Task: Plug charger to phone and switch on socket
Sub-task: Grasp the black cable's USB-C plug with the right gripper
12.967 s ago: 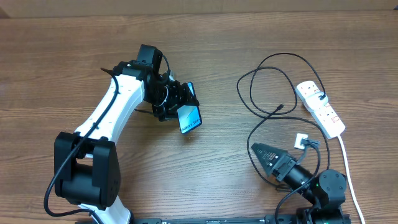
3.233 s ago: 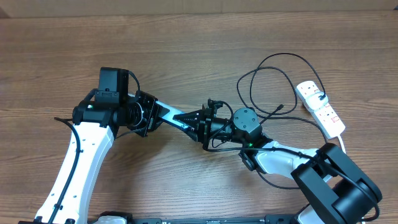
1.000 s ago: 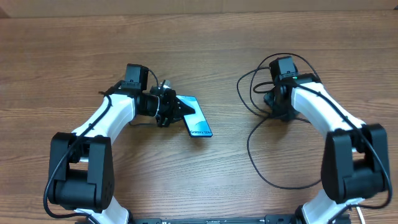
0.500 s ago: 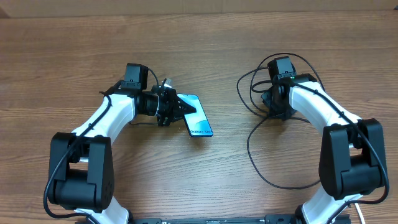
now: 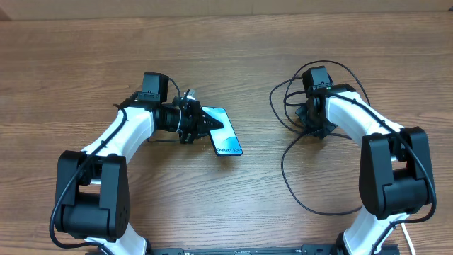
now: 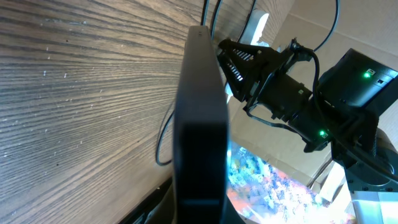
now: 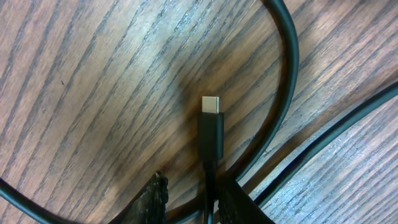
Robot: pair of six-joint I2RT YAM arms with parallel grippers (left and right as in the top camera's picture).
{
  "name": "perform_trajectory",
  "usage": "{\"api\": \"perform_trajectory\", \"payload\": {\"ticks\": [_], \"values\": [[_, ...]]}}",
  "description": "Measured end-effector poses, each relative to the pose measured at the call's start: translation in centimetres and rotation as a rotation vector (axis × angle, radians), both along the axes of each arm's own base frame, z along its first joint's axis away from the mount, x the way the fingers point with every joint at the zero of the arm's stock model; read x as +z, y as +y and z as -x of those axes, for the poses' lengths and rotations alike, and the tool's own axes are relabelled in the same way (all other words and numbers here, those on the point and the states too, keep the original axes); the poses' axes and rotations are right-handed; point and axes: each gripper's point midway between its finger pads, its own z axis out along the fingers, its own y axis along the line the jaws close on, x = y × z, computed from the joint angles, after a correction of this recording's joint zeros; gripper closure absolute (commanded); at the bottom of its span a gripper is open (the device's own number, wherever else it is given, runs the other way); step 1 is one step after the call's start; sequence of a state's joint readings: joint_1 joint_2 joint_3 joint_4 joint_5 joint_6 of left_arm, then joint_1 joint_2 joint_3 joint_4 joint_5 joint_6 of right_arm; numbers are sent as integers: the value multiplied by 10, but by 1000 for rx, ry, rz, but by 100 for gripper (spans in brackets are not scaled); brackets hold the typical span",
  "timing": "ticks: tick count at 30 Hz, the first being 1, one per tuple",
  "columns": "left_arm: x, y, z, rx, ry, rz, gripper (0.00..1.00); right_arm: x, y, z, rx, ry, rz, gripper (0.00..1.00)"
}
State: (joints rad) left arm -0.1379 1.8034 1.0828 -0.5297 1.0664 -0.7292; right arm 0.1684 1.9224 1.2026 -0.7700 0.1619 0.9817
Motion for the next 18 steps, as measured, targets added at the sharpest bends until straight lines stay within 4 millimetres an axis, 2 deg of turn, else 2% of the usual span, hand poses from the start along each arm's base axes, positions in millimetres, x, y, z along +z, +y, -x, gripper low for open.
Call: {"api": "perform_trajectory", "payload": {"ticks": [4, 8, 12, 15, 16, 18], "values": [[0, 0, 0, 0, 0, 0, 96, 0, 1, -6, 52, 4, 9, 72], [0, 0, 0, 0, 0, 0, 96, -1, 3, -12, 70, 10, 7, 65], [0, 0, 0, 0, 0, 0, 96, -1, 4, -13, 75, 9, 7, 76], [0, 0, 0, 0, 0, 0, 96, -1, 5, -11, 75, 17, -2, 76], [0, 0, 0, 0, 0, 0, 96, -2, 6, -9, 77, 26, -8, 72], [0, 0, 0, 0, 0, 0, 96, -2, 7, -1, 92, 61, -14, 71]]}}
